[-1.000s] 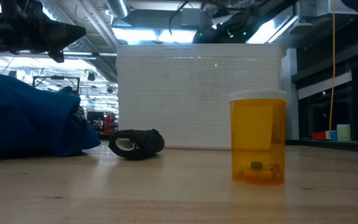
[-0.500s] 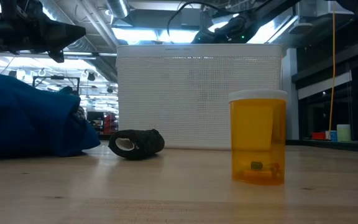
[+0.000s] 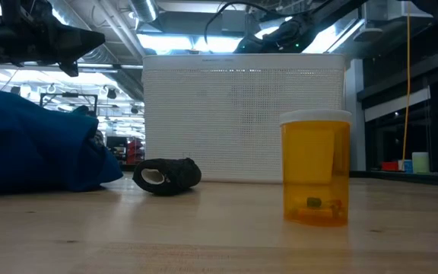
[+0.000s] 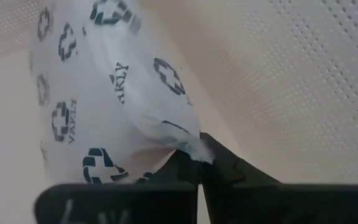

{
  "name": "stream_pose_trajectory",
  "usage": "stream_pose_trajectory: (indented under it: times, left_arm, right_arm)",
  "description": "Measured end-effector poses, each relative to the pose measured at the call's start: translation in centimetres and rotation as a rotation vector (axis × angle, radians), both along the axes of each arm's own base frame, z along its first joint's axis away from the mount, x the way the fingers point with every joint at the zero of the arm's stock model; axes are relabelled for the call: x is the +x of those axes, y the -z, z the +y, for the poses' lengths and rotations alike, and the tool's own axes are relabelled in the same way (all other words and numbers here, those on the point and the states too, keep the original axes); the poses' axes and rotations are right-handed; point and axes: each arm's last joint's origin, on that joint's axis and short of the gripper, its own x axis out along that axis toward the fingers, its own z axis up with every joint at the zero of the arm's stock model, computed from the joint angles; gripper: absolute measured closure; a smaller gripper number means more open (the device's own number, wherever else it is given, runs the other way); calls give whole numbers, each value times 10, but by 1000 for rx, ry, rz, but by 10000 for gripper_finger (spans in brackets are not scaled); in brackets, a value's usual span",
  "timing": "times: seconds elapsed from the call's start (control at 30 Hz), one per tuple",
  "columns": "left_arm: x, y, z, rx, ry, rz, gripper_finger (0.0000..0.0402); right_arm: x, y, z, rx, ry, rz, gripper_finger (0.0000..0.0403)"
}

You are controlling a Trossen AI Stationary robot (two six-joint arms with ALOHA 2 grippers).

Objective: Pick & place medical supplies in basket/bin
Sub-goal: Put the mailer bag into the white bin

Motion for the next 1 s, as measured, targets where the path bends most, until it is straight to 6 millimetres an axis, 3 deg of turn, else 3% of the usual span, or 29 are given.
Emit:
stream_pose_trajectory:
  times: [0.5,0.77,1.0]
  left_arm:
    - [0,0,0,0,0,-4,398]
    - [0,0,0,32,-10,3,398]
    - [0,0,0,32,-10,3,397]
  right_arm:
    - [4,13,-2,-11,-39,43,382]
    - [5,11,-3,-42,-77,47,320]
    - [10,-21,-6,-49,-81,41,279]
